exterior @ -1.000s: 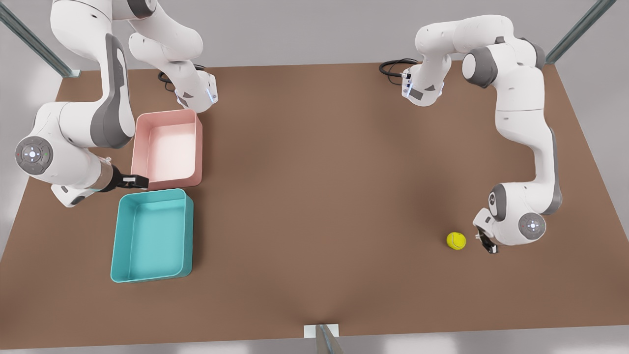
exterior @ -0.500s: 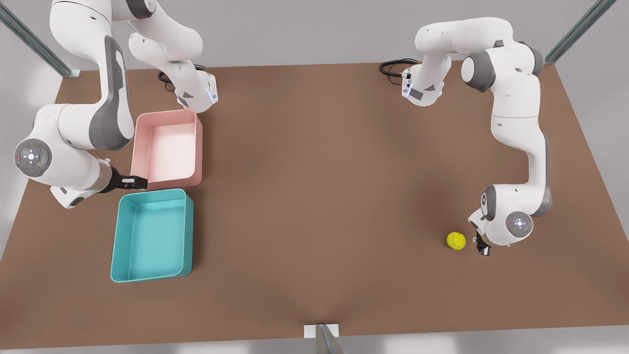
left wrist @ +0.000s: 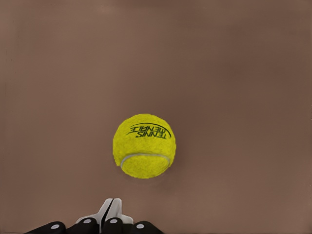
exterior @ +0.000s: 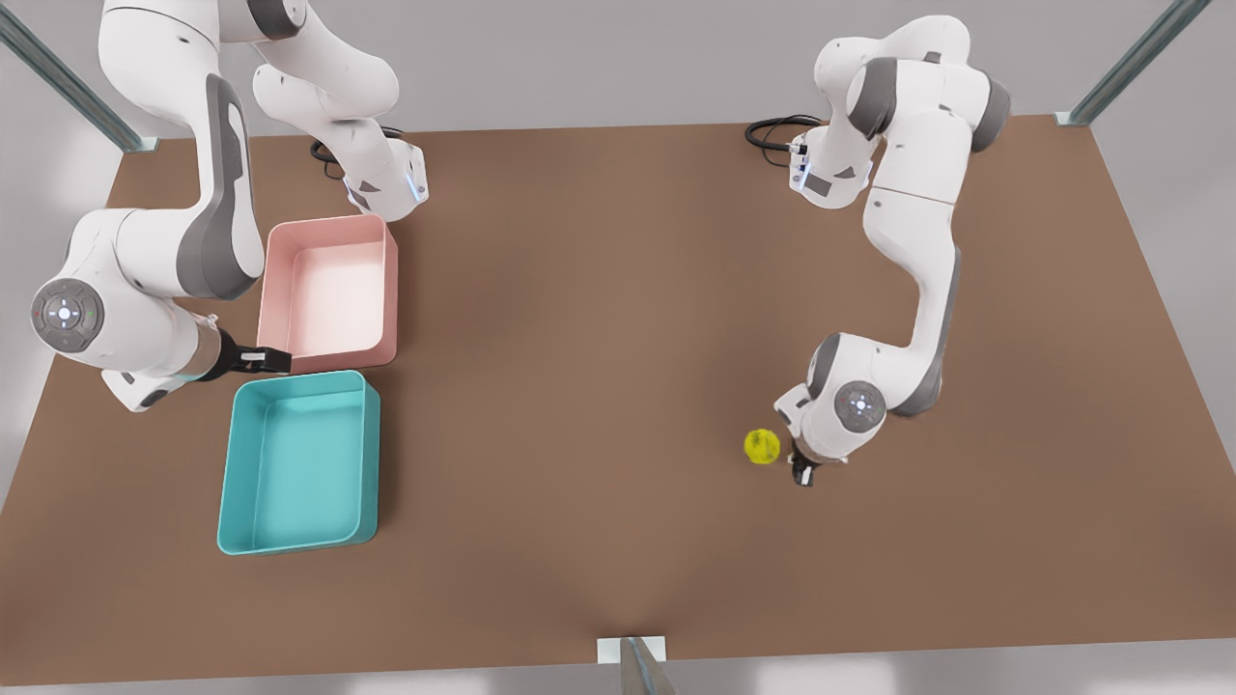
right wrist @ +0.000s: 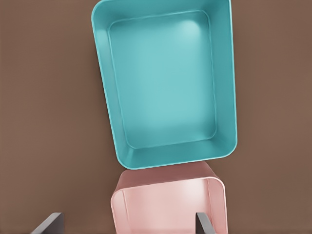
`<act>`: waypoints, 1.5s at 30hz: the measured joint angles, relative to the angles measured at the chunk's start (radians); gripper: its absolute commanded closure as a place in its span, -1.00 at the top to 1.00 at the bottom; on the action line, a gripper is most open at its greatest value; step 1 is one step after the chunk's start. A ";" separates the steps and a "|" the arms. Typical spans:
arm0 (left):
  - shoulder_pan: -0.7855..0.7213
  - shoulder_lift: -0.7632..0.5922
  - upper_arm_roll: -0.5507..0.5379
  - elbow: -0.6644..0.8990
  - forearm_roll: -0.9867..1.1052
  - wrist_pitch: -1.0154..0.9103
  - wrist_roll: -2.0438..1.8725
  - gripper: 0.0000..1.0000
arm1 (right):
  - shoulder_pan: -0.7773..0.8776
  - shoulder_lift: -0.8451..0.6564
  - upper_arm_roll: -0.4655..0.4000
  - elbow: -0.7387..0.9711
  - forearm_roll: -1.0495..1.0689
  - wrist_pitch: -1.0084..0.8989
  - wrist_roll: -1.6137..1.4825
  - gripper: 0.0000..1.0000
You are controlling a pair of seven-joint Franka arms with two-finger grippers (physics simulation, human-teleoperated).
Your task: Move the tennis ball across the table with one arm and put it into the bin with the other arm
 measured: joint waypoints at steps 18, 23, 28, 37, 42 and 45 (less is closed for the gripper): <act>0.123 -0.250 -0.107 0.432 0.034 -0.612 -0.937 0.17 | -0.011 0.007 0.000 0.000 0.016 -0.001 -0.015 1.00; 0.163 -0.271 -0.092 0.463 0.031 -0.833 -1.058 1.00 | -0.010 0.013 0.001 0.002 0.018 0.000 -0.016 1.00; 0.187 -0.249 -0.092 0.464 0.034 -0.927 -1.151 1.00 | 0.132 0.189 0.008 0.169 0.077 0.023 0.027 1.00; 0.209 -0.246 -0.093 0.466 0.043 -0.950 -1.263 1.00 | 0.480 0.575 0.010 0.383 0.168 0.300 0.343 1.00; 0.212 -0.245 -0.092 0.465 0.043 -0.948 -1.306 1.00 | 0.558 0.731 0.007 0.514 0.195 0.450 0.519 1.00; 0.216 -0.244 -0.093 0.465 0.043 -0.946 -1.326 1.00 | 0.601 0.769 0.006 0.542 0.199 0.508 0.608 1.00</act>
